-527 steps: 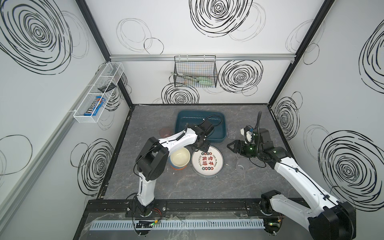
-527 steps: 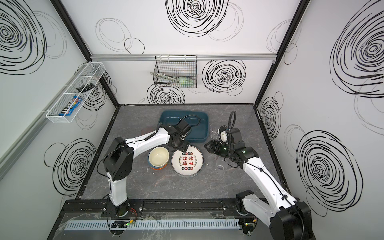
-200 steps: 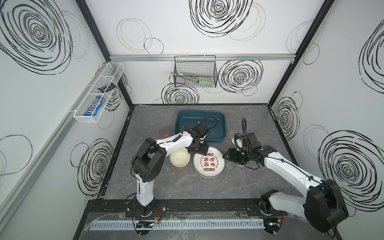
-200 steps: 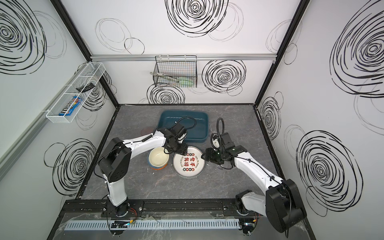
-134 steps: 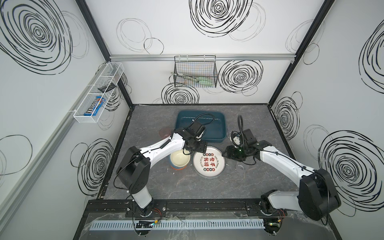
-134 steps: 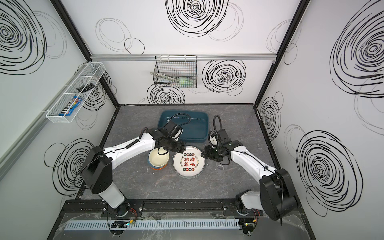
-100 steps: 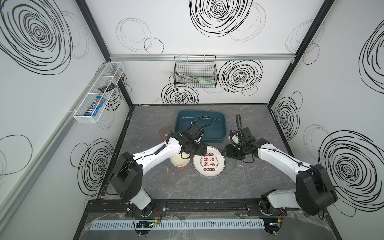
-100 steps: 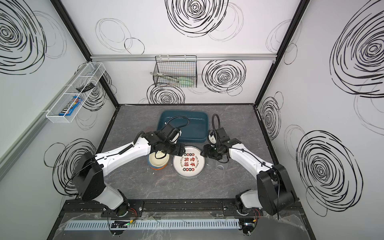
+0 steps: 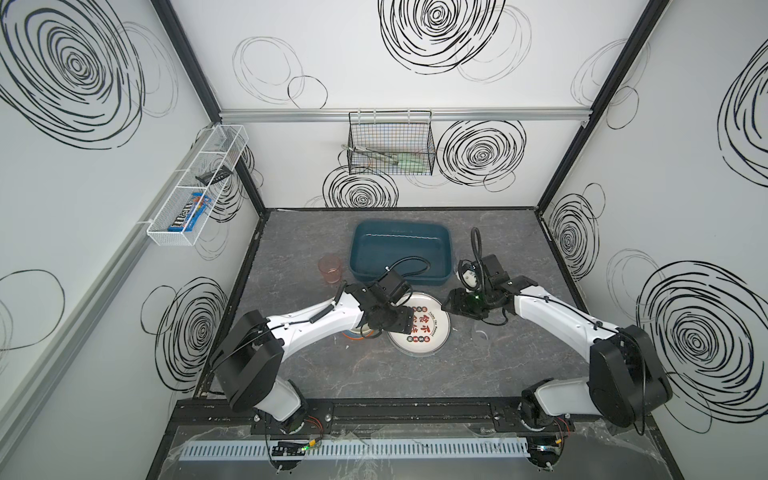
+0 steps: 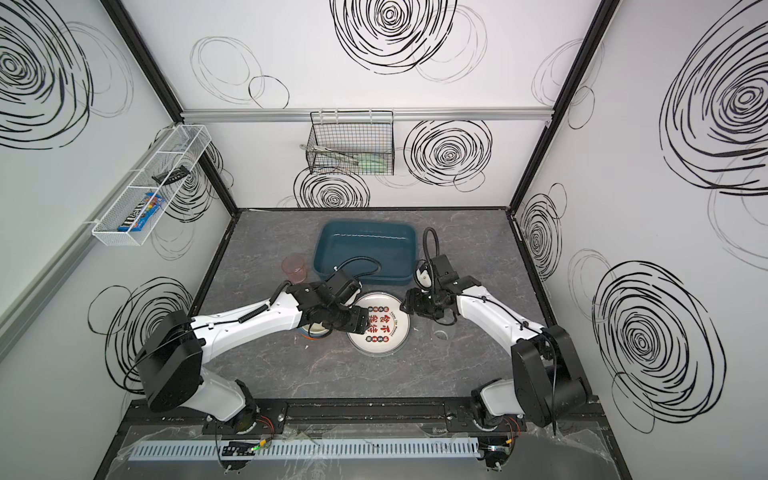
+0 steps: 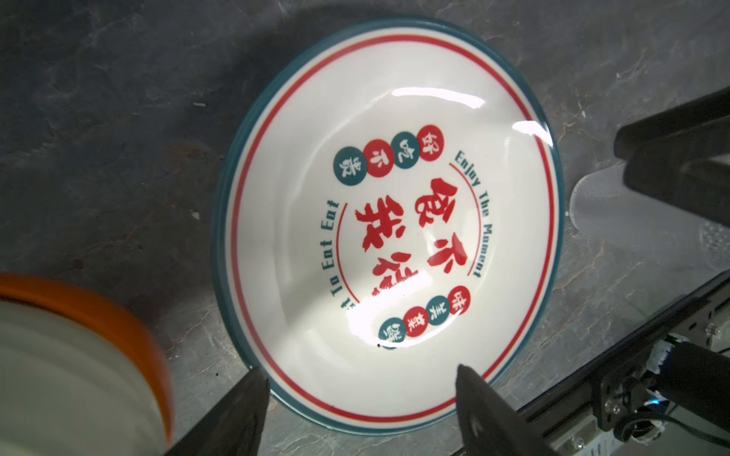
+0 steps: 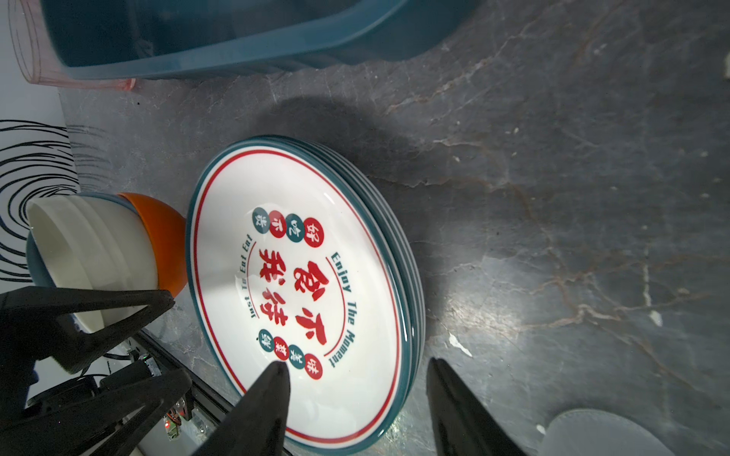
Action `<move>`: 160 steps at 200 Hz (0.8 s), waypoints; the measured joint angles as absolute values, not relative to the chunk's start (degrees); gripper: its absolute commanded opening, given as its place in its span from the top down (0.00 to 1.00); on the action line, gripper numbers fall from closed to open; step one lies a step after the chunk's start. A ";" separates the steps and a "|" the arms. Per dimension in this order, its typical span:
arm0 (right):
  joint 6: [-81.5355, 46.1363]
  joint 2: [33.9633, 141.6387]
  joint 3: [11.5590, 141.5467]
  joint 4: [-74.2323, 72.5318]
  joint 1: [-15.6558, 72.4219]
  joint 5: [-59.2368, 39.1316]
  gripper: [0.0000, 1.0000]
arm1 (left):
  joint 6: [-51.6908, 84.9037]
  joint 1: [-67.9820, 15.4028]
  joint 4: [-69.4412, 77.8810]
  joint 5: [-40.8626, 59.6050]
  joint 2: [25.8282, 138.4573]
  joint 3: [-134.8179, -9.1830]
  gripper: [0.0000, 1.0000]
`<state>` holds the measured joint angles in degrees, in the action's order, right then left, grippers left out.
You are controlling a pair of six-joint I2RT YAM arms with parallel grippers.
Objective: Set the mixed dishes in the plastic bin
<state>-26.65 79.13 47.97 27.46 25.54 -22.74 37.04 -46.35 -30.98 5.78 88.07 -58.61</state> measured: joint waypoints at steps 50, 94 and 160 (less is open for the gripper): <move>-26.68 79.13 47.94 27.38 25.54 -22.92 0.40 | 37.30 -46.54 -30.79 2.20 88.84 -58.39 0.22; -26.68 79.13 47.94 27.00 25.47 -23.09 0.40 | 37.10 -45.58 -30.87 -0.36 89.10 -57.65 0.22; -26.63 79.29 47.94 26.55 25.17 -23.33 0.41 | 36.88 -43.33 -31.59 -1.48 89.14 -57.21 0.22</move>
<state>-26.63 79.29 47.94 26.55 25.17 -23.33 36.88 -43.33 -31.59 -1.48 89.14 -57.21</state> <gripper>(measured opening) 0.600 0.780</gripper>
